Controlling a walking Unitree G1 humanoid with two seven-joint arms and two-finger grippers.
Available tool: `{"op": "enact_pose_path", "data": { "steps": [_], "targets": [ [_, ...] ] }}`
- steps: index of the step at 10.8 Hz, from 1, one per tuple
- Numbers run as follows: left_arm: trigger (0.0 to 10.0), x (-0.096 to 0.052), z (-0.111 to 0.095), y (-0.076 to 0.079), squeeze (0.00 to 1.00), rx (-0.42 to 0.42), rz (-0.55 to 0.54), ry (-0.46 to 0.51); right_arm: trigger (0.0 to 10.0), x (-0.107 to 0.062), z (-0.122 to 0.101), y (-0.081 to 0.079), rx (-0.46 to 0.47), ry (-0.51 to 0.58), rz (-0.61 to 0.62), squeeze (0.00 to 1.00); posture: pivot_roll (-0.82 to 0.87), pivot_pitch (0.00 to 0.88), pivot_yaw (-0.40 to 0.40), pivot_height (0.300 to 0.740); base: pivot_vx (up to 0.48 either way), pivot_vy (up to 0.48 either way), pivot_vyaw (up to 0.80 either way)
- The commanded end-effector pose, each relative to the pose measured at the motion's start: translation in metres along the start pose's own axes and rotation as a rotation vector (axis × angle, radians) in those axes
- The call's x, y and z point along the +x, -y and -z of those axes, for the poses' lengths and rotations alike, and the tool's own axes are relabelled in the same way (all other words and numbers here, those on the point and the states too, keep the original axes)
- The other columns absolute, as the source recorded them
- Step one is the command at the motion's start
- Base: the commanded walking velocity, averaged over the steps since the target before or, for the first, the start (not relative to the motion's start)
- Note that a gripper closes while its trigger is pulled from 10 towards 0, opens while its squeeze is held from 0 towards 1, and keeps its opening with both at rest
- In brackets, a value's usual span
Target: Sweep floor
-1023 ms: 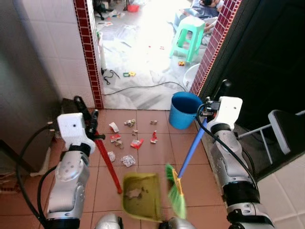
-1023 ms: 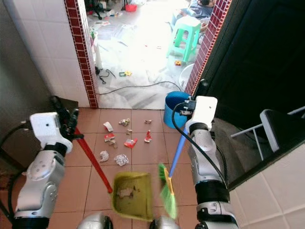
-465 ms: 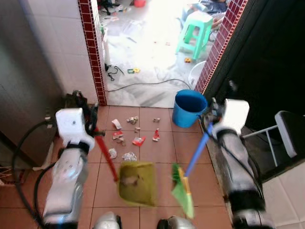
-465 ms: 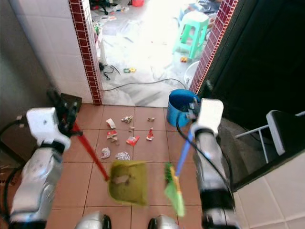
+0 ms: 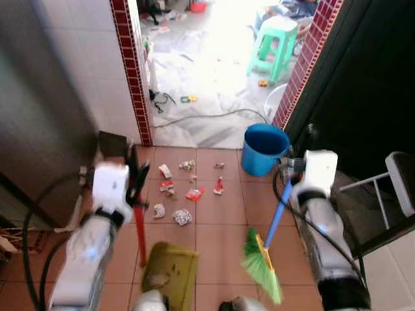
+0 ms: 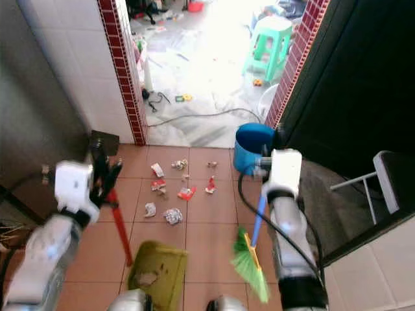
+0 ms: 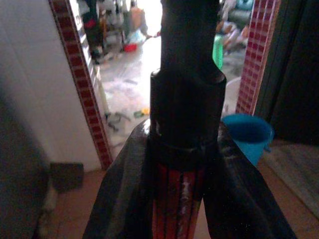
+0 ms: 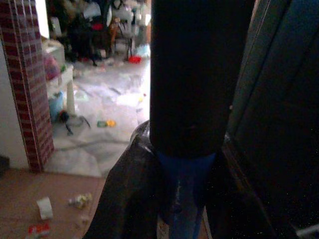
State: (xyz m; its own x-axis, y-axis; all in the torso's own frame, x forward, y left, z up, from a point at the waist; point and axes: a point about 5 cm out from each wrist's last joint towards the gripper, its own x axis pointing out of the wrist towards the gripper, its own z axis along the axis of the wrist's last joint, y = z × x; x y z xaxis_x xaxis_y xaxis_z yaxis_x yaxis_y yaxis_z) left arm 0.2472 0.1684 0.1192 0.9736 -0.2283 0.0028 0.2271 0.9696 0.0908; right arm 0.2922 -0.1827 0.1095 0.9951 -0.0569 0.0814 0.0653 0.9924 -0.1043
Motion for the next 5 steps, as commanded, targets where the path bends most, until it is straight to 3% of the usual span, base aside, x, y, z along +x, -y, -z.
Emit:
{"op": "enact_pose_path", "data": {
  "steps": [1, 2, 3, 4, 5],
  "targets": [
    [10.0, 0.006, -0.015, 0.0, 0.0, -0.007, 0.004, 0.063, 10.0, 0.005, -0.012, 0.01, -0.004, 0.047, 0.025, 0.0, -0.01, 0.0, -0.003, 0.74, 0.0, 0.0, 0.0],
    [10.0, 0.01, -0.009, -0.002, 0.0, -0.026, -0.052, 0.061, 10.0, 0.002, -0.003, 0.027, -0.033, 0.014, 0.099, 0.0, -0.02, 0.0, -0.026, 0.74, 0.0, 0.0, 0.0],
    [10.0, 0.011, -0.017, -0.007, 0.0, -0.075, -0.095, 0.084, 10.0, 0.001, -0.007, 0.031, -0.018, 0.007, 0.1, 0.0, -0.01, 0.0, -0.034, 0.74, 0.0, 0.0, 0.0],
    [10.0, 0.009, -0.017, -0.013, 0.0, -0.108, -0.14, 0.083, 10.0, -0.002, -0.006, 0.029, -0.068, 0.011, 0.045, 0.0, -0.01, 0.015, -0.04, 0.74, 0.0, 0.0, 0.0],
    [10.0, 0.003, -0.01, -0.015, 0.0, -0.138, -0.182, 0.069, 10.0, -0.006, 0.006, 0.034, -0.023, -0.049, 0.092, 0.0, 0.0, 0.024, -0.048, 0.74, 0.0, 0.0, 0.0]
  ]
}}
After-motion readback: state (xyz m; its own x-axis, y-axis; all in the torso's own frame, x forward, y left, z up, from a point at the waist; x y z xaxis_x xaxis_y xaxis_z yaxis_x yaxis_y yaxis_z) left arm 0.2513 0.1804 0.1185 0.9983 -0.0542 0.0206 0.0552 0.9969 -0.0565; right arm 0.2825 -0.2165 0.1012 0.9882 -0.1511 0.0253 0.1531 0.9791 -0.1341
